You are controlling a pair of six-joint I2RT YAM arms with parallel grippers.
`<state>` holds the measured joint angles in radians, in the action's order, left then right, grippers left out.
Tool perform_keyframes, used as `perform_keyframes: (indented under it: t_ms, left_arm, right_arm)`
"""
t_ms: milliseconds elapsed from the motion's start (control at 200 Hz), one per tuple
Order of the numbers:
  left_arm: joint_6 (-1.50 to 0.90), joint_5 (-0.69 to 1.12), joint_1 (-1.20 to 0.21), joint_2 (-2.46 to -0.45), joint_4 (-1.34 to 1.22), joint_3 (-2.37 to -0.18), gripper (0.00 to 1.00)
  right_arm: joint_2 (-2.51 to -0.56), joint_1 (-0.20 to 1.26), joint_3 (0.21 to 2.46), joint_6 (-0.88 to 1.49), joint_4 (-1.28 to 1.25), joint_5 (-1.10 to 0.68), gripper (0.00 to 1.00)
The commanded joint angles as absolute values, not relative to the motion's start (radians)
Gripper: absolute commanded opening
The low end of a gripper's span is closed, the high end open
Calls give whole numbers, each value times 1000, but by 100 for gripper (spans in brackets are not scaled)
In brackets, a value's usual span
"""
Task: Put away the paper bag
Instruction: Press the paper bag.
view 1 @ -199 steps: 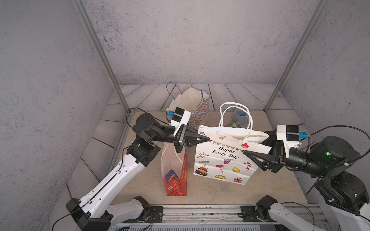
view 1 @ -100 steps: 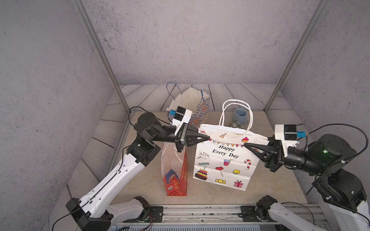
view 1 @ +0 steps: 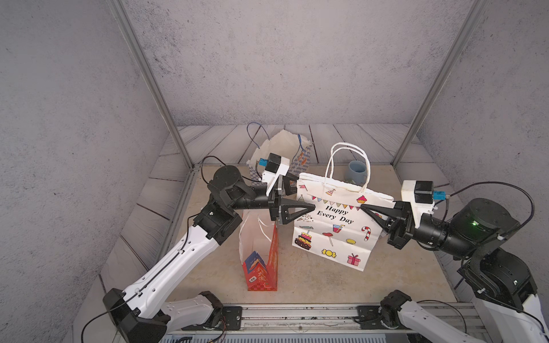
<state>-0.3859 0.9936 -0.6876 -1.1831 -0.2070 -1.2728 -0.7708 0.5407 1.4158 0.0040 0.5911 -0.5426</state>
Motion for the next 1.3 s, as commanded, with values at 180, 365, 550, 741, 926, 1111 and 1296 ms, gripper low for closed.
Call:
perform_keyframes:
  t_ms: [180, 365, 550, 741, 926, 1111, 1296]
  left_arm:
    - [-392, 1065, -691, -1200, -224, -1233, 76]
    - [-345, 1091, -689, -1189, -220, -1218, 62]
    - [-403, 1091, -689, -1181, -336, -1198, 43]
    - [-398, 1076, -689, -1159, -342, -1198, 26]
    - [-393, 1069, -689, -1141, -342, -1209, 4]
    - [-396, 1028, -691, -1122, -370, -1203, 0]
    - [-468, 1006, -690, -1119, -467, -1187, 0]
  right_arm:
    - [-781, 542, 1398, 53, 452, -558, 2]
    - [-789, 542, 1394, 87, 428, -554, 2]
    - [-796, 542, 1391, 97, 459, -538, 3]
    - [-792, 543, 1375, 94, 494, -525, 3]
    - [-788, 543, 1362, 104, 494, -505, 7]
    - [-783, 542, 1369, 133, 492, -480, 35]
    - [-738, 542, 1318, 149, 485, -444, 62]
